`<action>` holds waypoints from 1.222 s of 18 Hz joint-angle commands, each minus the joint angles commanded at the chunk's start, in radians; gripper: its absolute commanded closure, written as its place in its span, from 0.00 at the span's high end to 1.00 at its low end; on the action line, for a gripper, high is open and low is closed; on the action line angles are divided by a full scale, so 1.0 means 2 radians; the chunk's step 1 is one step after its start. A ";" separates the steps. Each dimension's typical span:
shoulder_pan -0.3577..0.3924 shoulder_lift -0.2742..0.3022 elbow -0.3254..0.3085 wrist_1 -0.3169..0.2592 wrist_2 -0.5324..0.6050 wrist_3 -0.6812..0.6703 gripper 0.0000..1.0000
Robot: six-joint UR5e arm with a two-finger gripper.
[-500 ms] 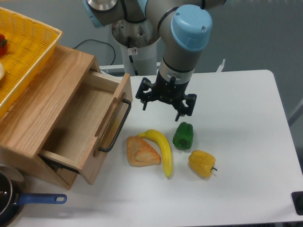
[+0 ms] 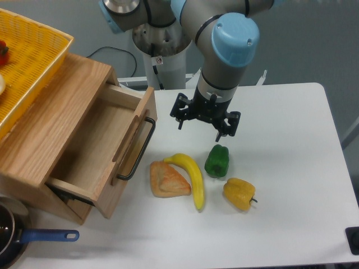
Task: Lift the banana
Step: 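Move the gripper over the yellow banana beside the green pepper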
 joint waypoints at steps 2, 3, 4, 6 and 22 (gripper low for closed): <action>0.000 -0.005 -0.002 0.000 0.006 -0.005 1.00; 0.002 -0.007 -0.002 0.000 0.006 -0.017 1.00; 0.003 -0.008 -0.004 0.000 0.006 -0.031 1.00; 0.003 -0.018 -0.005 0.001 0.005 -0.049 1.00; 0.002 -0.076 -0.031 0.106 -0.030 -0.166 1.00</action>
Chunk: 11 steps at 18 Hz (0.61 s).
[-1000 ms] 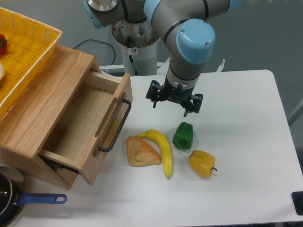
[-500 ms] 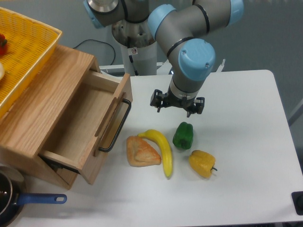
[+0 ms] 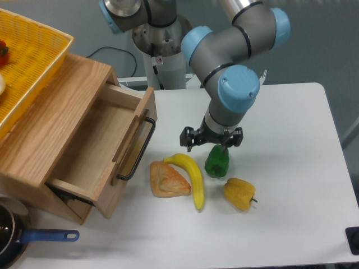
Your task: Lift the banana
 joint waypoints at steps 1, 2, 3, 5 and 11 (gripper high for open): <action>0.000 -0.002 -0.007 0.016 0.000 -0.001 1.00; 0.002 -0.002 -0.012 0.036 0.000 -0.002 1.00; 0.002 -0.003 -0.014 0.051 0.000 -0.002 1.00; 0.004 -0.008 -0.013 0.059 0.000 -0.002 1.00; 0.003 -0.025 -0.012 0.078 0.005 0.000 1.00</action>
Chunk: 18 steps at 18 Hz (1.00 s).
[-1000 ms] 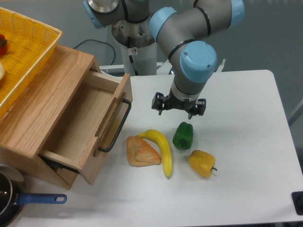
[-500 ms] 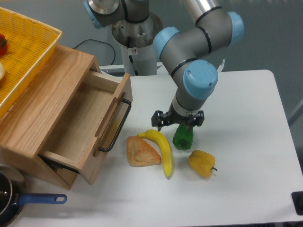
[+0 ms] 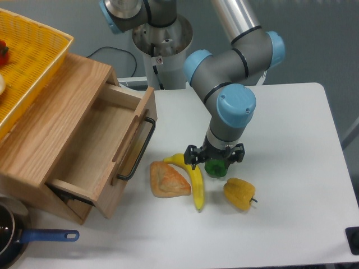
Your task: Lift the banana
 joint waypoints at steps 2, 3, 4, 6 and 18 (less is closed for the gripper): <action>-0.001 -0.003 -0.001 0.002 0.002 0.000 1.00; -0.002 -0.005 -0.001 0.002 0.005 0.000 1.00; -0.002 -0.009 -0.001 0.002 0.008 0.000 1.00; -0.002 -0.019 -0.001 0.002 0.008 0.001 1.00; -0.016 -0.051 0.010 0.009 0.011 0.002 1.00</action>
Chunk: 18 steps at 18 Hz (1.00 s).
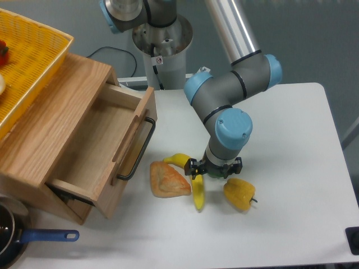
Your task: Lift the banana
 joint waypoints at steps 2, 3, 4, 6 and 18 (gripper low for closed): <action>-0.003 -0.005 0.000 0.003 0.001 0.000 1.00; -0.006 -0.006 0.001 0.005 0.001 0.000 1.00; -0.008 -0.008 0.000 0.005 0.000 0.000 1.00; -0.009 -0.011 0.001 0.005 0.000 0.000 1.00; -0.012 -0.028 0.004 0.012 0.021 0.003 1.00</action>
